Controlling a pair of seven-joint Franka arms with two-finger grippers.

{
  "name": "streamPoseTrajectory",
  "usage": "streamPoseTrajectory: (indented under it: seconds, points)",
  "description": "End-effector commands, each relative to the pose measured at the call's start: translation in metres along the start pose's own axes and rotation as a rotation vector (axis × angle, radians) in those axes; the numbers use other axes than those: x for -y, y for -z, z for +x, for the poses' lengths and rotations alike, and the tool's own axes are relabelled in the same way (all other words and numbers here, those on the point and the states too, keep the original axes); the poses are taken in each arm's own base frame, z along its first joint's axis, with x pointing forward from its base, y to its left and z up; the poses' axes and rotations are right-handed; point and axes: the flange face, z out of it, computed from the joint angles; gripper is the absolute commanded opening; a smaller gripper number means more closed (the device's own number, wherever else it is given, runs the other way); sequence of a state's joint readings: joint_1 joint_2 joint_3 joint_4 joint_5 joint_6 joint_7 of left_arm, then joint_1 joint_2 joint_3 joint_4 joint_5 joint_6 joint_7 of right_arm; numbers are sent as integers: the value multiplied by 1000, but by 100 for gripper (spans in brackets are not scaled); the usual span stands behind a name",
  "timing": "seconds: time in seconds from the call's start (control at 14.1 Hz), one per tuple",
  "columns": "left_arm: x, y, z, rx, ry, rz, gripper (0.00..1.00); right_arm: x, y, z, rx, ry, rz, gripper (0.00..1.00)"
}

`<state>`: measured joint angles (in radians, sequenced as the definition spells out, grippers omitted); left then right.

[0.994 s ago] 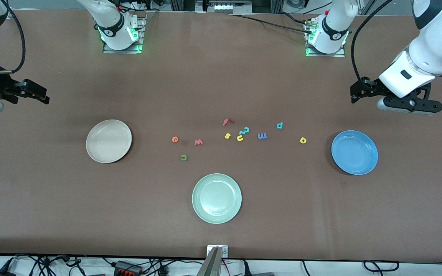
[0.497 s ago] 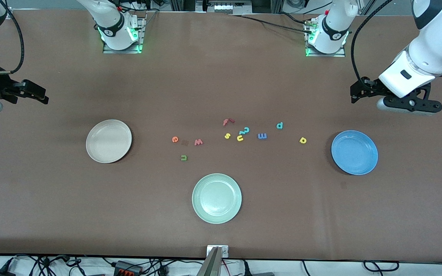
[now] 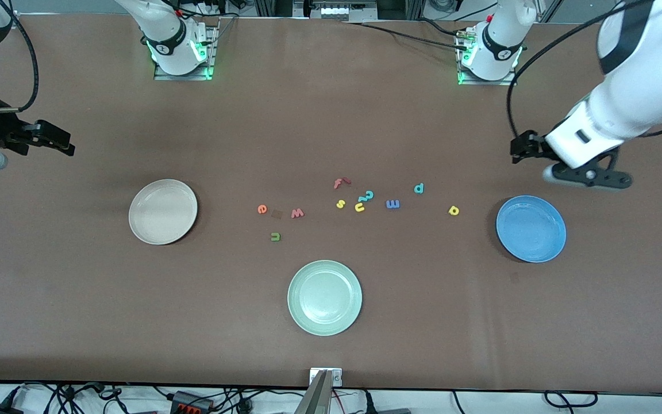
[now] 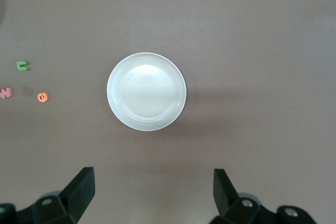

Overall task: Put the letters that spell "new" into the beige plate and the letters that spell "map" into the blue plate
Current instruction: 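Move both grippers down to the orange letter and the teal p, then grasp the orange letter with the right gripper, the teal p with the left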

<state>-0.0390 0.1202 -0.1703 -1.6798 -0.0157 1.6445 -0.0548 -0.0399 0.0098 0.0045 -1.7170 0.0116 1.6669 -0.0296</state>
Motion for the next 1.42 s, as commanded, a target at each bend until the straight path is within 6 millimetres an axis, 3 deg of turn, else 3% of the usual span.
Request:
streamPoseTrajectory:
  seconds: [0.0,0.14,0.35,0.57,0.78,0.99,1.35]
  points:
    - [-33,-39,22,92,-61,-14,100,12,-21,1,75,32,14,100]
    - [-72,-74,33,102,-113,-6,100,25,-37,7,103,52,18,100]
    - [-88,-135,50,82,-67,-12,100,72,-72,16,158,126,8,100]
    - [-109,-192,35,61,-48,-7,100,129,-113,15,179,213,-8,100]
    - [-152,-238,9,26,10,16,100,186,-163,13,185,219,-31,100]
    - [-152,-281,-8,-51,2,1,100,261,-207,8,145,155,-56,100]
    - [-147,-332,-19,-67,6,-18,100,311,-282,19,73,134,-43,100]
